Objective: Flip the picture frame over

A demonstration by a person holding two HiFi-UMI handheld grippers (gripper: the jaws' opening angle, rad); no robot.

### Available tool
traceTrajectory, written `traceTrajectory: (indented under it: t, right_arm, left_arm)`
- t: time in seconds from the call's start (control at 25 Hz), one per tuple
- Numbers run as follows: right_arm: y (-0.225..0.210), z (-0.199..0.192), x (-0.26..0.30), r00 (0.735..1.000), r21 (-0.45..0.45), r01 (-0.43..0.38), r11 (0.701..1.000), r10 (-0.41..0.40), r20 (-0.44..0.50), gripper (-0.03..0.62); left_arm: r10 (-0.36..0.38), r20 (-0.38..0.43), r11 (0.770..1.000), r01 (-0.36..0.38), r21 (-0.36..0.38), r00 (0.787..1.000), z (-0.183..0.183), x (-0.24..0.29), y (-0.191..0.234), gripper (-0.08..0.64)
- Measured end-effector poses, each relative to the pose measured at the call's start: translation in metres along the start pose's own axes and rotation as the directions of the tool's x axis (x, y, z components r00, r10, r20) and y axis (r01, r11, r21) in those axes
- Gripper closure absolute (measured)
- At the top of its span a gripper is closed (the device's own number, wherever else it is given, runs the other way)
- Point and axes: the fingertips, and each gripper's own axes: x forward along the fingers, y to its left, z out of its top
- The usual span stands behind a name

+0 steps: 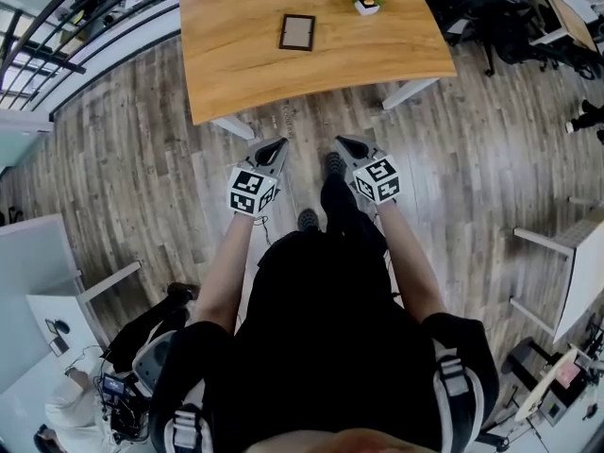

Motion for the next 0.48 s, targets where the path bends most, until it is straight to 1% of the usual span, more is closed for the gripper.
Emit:
traceTrajectory:
  t: [0.28, 0.48]
  right_arm:
    - [-0.041, 0.010, 0.020, 1.000, 0.000, -0.008, 1.000, 0.008, -0.030, 0.583]
    - [-0.071, 0.017, 0.026, 0.999, -0.005, -0.018, 1.000, 0.018, -0.048, 0.584]
  left_arm:
    - [-0.002, -0.038, 0.999, 0.001, -0.040, 0.999, -0.004, 0.037, 0.012, 0.540]
    - [0.009, -0.033, 0.999, -0.011, -0.047, 0.999, 0.010, 0.066, 0.019, 0.540]
